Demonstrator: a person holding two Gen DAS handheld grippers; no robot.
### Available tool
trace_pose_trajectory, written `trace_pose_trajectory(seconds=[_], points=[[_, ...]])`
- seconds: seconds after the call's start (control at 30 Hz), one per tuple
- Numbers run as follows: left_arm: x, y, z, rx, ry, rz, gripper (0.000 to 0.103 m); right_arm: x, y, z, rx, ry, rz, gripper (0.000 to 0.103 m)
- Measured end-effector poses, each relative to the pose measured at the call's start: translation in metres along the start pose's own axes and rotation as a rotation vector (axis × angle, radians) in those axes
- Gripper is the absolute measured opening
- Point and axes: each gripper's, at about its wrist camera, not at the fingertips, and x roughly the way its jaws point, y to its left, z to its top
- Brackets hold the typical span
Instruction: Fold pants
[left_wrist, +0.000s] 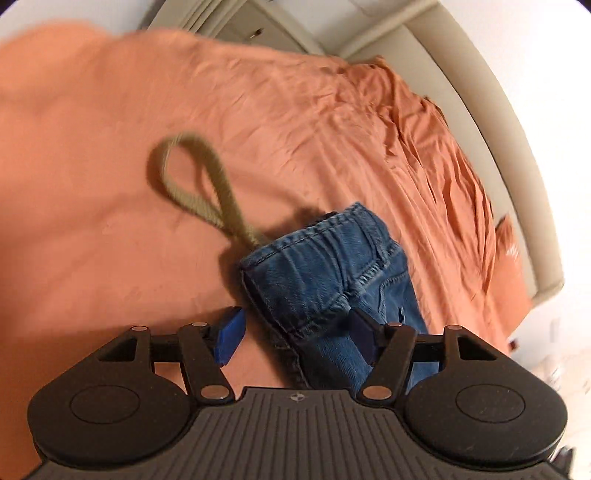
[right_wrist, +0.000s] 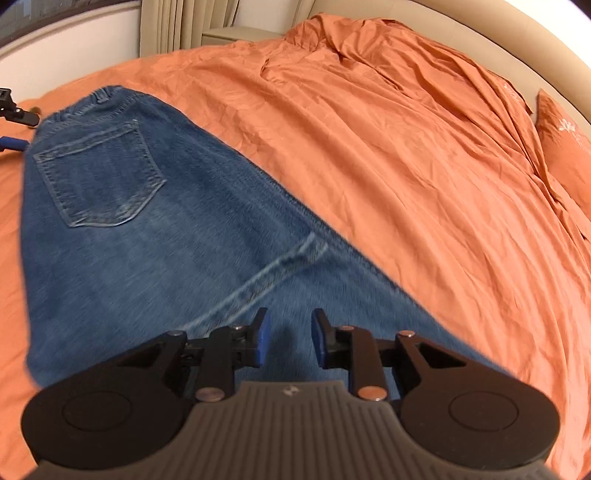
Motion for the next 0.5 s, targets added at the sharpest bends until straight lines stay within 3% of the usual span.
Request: trace_pose_trajectory(seconds=[0.07,0.23,0.37,0.5], points=[[0.009,0.007,0.002,-0.025,-0.006,-0.028,0.077,0.016,0.0,0.012,-0.022,0.002,-0.004,0.012],[0.024,0.011,0.011,-0.039,-0.022,-0.036,0.075,0.059,-0.003,0.034,-0.054,0.082,-0.011,0.008],[0.029,0.012,0.01,-0.012,-0.025,-0.03,0.057,0.084,-0.009,0.033,0.009,0.161,0.034,0.005],[0.023,0.009,0.006,-0.001,-0.043,-0.014,0.037,0.089,-0.021,0.033,0.106,0.175,0.069,0.005]])
